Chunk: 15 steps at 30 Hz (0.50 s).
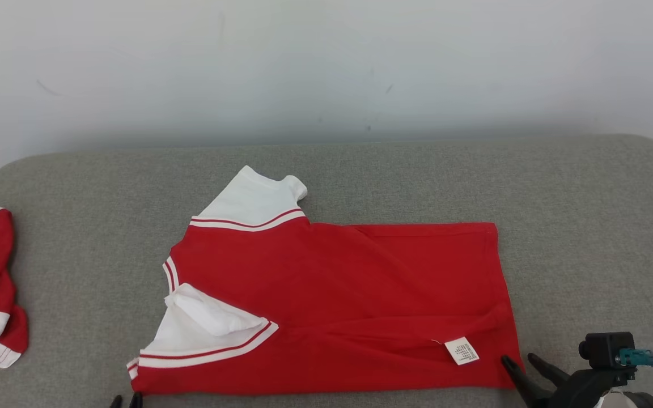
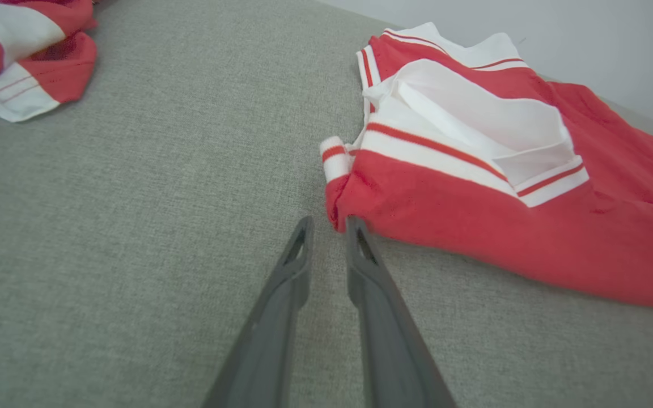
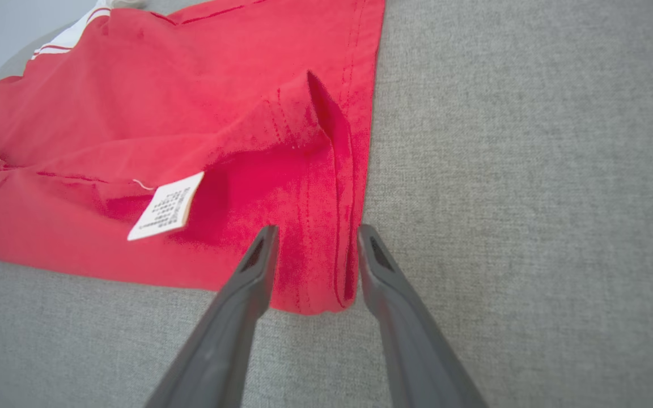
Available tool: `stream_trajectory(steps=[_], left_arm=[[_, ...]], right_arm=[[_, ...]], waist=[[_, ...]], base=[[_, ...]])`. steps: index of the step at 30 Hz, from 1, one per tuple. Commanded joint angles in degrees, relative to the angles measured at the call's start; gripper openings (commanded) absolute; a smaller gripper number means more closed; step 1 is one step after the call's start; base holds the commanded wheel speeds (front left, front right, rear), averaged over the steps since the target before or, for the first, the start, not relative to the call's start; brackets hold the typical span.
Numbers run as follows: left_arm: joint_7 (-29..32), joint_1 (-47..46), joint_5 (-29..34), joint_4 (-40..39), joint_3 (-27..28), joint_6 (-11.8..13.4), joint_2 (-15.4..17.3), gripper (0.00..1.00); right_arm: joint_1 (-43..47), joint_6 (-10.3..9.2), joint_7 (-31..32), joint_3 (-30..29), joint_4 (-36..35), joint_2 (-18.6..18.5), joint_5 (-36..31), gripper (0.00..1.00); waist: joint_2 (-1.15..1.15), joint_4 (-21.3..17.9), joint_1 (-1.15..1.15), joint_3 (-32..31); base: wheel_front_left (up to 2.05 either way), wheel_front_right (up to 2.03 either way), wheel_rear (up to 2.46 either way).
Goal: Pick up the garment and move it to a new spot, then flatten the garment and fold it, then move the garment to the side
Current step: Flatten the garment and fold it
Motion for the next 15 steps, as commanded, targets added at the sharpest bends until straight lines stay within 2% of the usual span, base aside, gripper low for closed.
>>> stream_trajectory(steps=[1,7,15], left_arm=[[-0.4,0.6,0.0,-0.4,0.5,0.3,0.7,1.00],[-1.3,0.8,-0.1,-3.3,1.3,1.5,1.4,1.00],[-5.1,0.2,2.4,-9.4,2.8,4.4,1.2,1.00]], right_arm=[[0.6,-0.10,0.2,-0.9,-0.8,0.3,-0.7,1.00],[1.2,-0.10,-0.2,-4.7,-5.3,1.6,-3.3,1.00],[-1.0,-0.10,-6.1,-6.1,-9.1,3.9,-7.3,1.00]], waist=[[0.00,0.2,0.00,-0.2],[0.00,0.8,0.00,-0.4],[0.00,0.8,0.00,-0.7]], base=[[0.00,0.00,0.00],[0.00,0.00,0.00],[0.00,0.00,0.00]])
